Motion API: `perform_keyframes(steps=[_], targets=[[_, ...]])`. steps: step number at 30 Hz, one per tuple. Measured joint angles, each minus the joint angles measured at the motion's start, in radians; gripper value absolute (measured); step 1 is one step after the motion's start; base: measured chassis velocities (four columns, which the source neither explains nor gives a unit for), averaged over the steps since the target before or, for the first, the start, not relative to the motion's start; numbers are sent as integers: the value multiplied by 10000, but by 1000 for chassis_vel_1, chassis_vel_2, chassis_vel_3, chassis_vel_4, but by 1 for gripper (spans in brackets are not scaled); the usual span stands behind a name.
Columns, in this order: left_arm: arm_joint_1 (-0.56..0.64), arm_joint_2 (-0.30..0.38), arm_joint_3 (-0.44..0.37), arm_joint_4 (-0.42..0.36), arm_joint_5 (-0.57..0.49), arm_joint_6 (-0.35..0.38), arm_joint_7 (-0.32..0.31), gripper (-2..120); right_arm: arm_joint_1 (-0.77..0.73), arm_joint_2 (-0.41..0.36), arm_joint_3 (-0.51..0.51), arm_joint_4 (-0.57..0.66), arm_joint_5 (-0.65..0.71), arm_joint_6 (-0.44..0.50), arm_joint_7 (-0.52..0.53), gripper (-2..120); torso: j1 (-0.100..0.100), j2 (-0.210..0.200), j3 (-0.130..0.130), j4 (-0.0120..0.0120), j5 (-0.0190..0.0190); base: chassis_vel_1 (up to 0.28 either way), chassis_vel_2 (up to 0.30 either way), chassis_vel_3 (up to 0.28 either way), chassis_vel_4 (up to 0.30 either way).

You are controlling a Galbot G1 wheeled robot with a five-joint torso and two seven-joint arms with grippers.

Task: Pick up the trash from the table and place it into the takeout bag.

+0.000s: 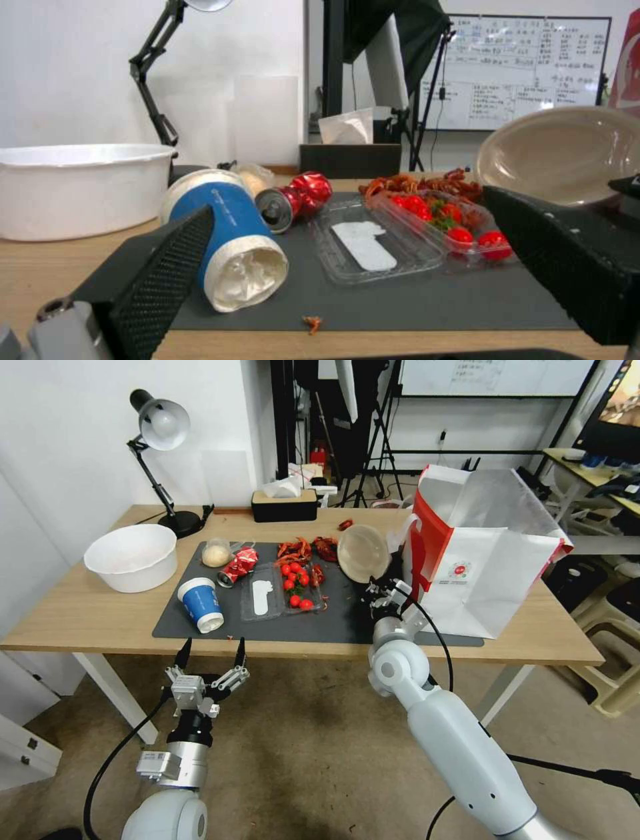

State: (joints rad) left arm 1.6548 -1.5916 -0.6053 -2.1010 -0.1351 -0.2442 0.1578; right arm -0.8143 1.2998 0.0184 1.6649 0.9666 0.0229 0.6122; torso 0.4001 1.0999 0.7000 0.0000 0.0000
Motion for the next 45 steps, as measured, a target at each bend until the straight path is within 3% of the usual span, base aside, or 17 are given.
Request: perform_keyframes(steps=[9,11,18,21,25,28,35,38,41,45], targets=[[-48,-15,49,69,23,-25,0,100,-124,-214,6,233,-93,151,-380,0,-1,0,0,0,-1,0,0,0,0],[-60,-15,56,72,29,-25,1,100,-301,-472,0,572,-109,379,-1083,0,-1,0,0,-1,0,0,0,0,0],[-55,-39,81,72,47,-25,16,100,-502,-894,-85,1209,-110,456,-2107,0,-1,0,0,-1,0,0,0,0,0],[-36,-54,82,47,64,-25,19,100,-584,-1215,-127,1550,-567,635,-3235,0,-1,0,0,0,0,0,0,0,0],[-30,-81,95,34,93,-25,20,100,-568,-1360,-118,1732,-885,849,-3777,0,-1,1,0,-1,1,0,0,0,0],[-24,-115,141,14,173,-26,24,100,-295,-1659,357,2512,-950,1187,-4538,0,-1,0,0,-1,0,0,0,0,0],[-17,-158,208,2,236,-28,35,100,40,-2089,1452,3253,-946,1122,-4586,0,-1,1,0,-2,1,0,0,0,0],[-15,-163,224,2,266,-34,40,100,196,-2266,1998,3462,-1473,612,-3932,0,-1,0,0,1,-1,0,0,0,0],[5,-166,244,2,286,-54,44,100,228,-2624,2866,3731,-2509,-704,-2676,0,-1,0,1,-1,2,0,0,0,0],[6,-167,244,12,291,-75,47,100,83,-2843,3529,4052,-2601,-1747,-1992,0,-1,0,0,0,1,0,0,0,0]])
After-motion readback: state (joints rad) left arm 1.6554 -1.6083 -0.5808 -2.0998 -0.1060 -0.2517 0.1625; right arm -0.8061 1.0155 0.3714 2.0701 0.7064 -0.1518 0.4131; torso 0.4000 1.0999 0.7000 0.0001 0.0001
